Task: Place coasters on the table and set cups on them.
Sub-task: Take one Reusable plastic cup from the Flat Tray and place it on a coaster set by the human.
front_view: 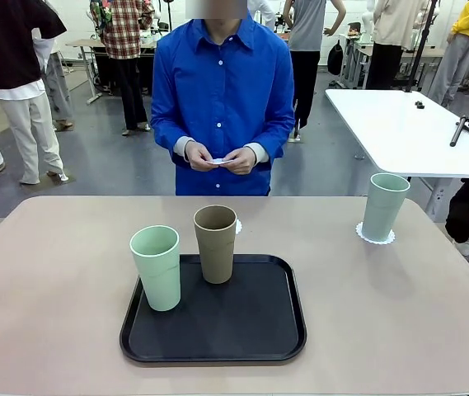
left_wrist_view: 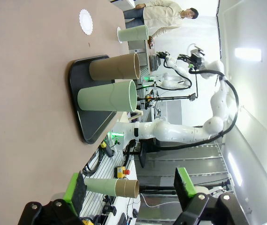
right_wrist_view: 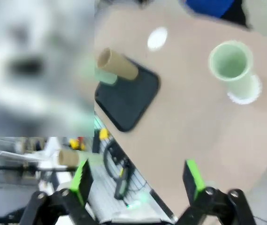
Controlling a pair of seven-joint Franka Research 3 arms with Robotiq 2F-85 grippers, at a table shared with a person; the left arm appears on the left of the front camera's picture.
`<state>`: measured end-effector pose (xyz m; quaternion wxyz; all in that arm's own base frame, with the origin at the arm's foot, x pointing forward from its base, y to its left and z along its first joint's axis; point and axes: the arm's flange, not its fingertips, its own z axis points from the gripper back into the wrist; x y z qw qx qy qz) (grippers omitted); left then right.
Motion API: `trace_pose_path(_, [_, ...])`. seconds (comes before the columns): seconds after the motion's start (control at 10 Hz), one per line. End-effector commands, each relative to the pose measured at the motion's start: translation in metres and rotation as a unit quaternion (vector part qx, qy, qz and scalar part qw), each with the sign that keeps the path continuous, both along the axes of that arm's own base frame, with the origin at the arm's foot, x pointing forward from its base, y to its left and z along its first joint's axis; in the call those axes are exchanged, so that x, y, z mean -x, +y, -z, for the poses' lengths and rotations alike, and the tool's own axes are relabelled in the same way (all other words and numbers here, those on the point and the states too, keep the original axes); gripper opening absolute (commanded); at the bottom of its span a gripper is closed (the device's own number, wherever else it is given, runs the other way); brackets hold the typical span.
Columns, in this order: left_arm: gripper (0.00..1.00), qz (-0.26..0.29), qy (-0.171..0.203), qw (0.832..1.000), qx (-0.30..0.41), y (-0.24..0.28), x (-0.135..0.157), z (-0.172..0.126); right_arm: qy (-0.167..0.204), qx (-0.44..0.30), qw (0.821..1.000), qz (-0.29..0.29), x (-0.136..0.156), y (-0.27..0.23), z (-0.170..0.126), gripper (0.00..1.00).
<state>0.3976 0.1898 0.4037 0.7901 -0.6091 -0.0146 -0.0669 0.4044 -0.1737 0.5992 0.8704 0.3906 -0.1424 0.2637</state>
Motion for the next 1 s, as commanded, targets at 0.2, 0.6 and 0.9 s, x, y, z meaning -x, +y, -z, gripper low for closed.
trace_pose_path(0.2, [1.00, -0.002, -0.003, 1.000, 0.004, 0.001, 0.001, -0.002, -0.171, 0.187, 0.959, -0.126, 0.002, 0.116, -0.024, 1.00])
trace_pose_path(0.6, [1.00, -0.002, -0.003, 1.000, 0.004, 0.001, 0.001, -0.002, -0.217, 0.260, 0.912, -0.232, -0.006, 0.235, 0.030, 1.00])
trace_pose_path(0.9, [1.00, -0.002, -0.003, 1.000, 0.004, 0.001, 0.001, -0.002, -0.191, 0.242, 0.915, -0.258, -0.028, 0.270, 0.082, 1.00])
